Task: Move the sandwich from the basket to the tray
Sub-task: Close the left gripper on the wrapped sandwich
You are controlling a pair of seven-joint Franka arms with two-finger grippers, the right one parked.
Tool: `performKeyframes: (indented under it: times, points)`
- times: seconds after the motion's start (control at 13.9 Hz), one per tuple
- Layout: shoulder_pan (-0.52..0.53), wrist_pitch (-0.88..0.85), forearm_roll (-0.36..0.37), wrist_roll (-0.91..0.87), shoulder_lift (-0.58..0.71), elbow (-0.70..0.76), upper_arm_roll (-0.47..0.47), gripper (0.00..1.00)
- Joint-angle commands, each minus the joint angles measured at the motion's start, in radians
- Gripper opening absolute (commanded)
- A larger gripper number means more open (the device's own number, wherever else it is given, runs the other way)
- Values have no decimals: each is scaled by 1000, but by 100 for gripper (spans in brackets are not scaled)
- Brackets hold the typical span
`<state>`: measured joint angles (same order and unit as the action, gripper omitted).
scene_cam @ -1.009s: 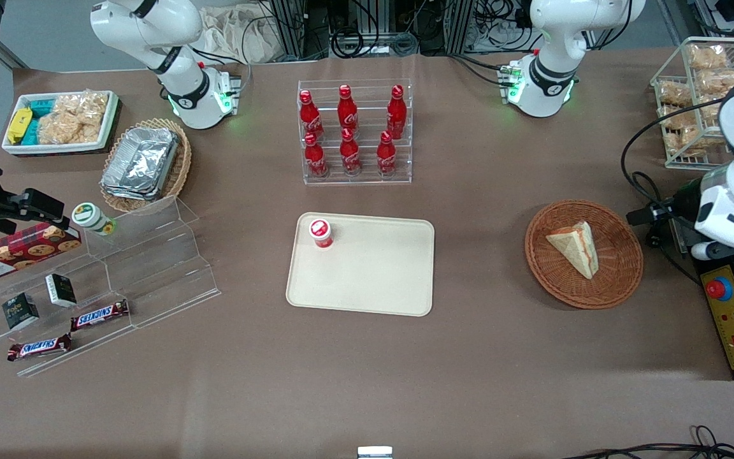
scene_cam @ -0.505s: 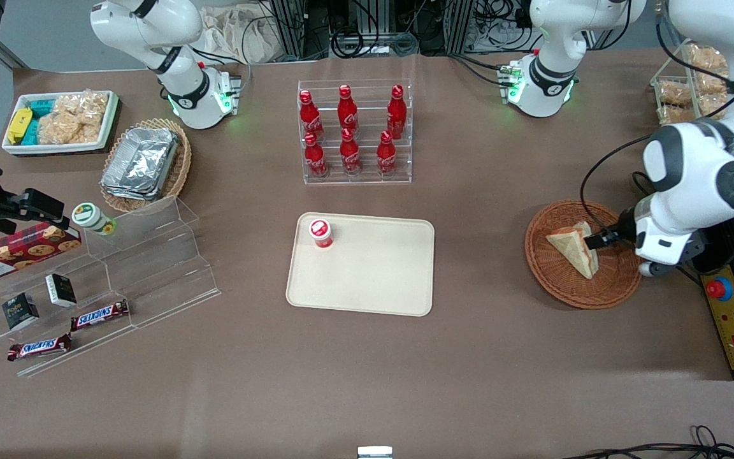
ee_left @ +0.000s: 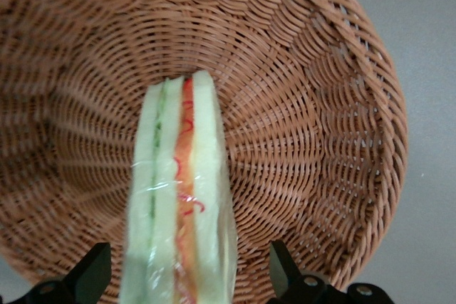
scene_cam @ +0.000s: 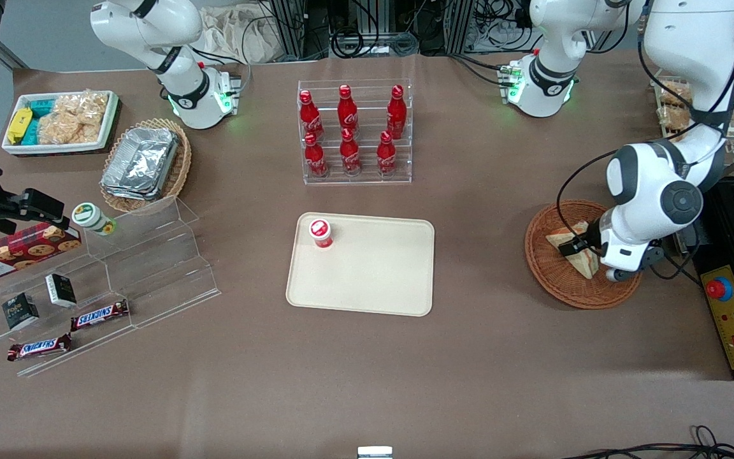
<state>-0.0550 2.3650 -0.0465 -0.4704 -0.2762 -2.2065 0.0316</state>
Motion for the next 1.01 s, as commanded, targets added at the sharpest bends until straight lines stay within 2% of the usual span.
performKeyframes:
  times: [0.0,0.07,0.29,0.43,0.65,0.94]
  points:
    - [-28,40,-10,-14,-24,-12,10,97]
    - [-26,39,-10,-14,-23,-12,10,88]
    - [-26,34,-10,-14,-21,-10,11,53]
    - [-28,30,-6,-13,-14,-10,11,36]
    - [-28,4,2,-7,20,-2,11,33]
    - [-28,-139,72,1,176,28,11,33]
